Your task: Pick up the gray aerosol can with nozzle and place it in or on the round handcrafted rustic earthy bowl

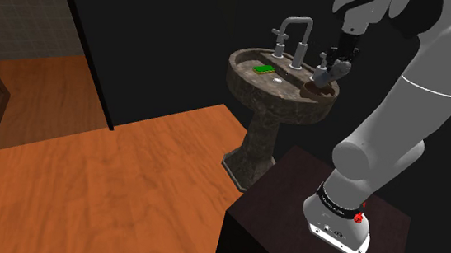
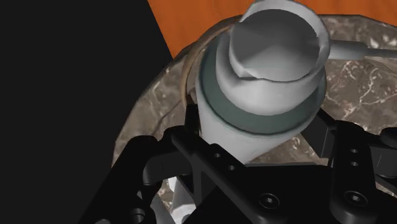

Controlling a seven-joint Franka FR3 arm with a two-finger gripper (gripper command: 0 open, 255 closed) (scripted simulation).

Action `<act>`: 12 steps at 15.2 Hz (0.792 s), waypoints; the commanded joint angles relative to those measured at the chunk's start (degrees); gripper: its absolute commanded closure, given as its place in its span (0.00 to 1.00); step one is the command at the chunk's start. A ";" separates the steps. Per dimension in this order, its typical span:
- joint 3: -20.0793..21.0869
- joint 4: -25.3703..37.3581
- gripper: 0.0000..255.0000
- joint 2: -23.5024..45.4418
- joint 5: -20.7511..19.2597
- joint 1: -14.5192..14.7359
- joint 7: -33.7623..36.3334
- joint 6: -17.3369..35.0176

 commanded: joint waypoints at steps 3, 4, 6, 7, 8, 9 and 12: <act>-0.43 -2.27 1.00 0.53 0.30 -0.50 -1.05 2.77; -0.44 -2.83 1.00 0.75 0.43 -0.53 -1.12 3.51; -0.45 -3.92 1.00 1.23 0.72 -0.60 -1.29 4.99; -0.45 -4.44 1.00 1.49 0.88 -0.64 -1.38 5.73; -0.45 -4.95 1.00 1.77 1.06 -0.67 -1.48 6.47; -0.45 -5.44 1.00 2.06 1.24 -0.71 -1.58 7.20; -0.43 -6.86 1.00 3.00 1.85 -0.85 -1.95 9.40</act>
